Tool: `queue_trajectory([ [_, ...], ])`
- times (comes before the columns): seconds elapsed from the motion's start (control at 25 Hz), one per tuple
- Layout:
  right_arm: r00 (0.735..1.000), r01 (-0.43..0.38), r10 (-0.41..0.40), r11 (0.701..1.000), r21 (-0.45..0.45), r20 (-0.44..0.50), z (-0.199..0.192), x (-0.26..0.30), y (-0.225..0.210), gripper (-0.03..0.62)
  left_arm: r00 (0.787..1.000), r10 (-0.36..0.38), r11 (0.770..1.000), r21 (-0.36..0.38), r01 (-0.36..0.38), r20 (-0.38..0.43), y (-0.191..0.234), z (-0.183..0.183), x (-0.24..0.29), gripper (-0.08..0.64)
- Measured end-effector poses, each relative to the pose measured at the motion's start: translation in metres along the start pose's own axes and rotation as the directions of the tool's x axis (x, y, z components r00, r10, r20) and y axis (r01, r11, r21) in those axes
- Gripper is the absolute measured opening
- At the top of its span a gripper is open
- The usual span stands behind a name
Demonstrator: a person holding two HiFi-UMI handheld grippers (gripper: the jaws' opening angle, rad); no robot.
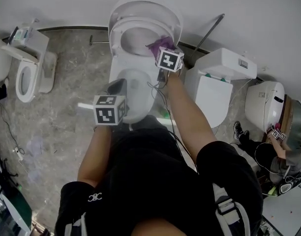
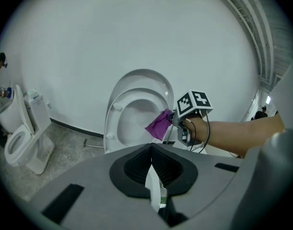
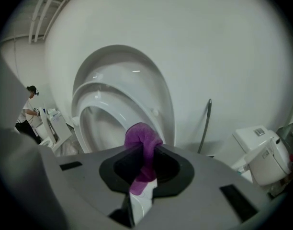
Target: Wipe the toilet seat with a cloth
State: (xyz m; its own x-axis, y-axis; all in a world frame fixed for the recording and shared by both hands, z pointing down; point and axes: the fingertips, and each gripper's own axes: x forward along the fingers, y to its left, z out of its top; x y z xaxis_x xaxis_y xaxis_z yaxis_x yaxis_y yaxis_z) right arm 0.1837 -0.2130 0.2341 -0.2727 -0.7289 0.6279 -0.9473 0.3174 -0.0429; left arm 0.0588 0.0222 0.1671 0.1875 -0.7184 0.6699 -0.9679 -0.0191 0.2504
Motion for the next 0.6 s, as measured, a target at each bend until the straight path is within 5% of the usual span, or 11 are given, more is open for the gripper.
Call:
queue_trajectory([
  [0.44,0.996,0.015,-0.021,0.997,-0.076,-0.082,-0.022,0.033,-0.015,0.058,0.998,-0.04,0.999,-0.033,0.039,-0.05,-0.007,-0.026,0.024,0.008],
  [0.6,0.997,0.014,-0.015,1.0,-0.019,-0.074,-0.026,0.045,-0.016,0.058,0.996,-0.049,0.998,-0.037,0.046,-0.078,-0.01,-0.033,0.036,0.008],
])
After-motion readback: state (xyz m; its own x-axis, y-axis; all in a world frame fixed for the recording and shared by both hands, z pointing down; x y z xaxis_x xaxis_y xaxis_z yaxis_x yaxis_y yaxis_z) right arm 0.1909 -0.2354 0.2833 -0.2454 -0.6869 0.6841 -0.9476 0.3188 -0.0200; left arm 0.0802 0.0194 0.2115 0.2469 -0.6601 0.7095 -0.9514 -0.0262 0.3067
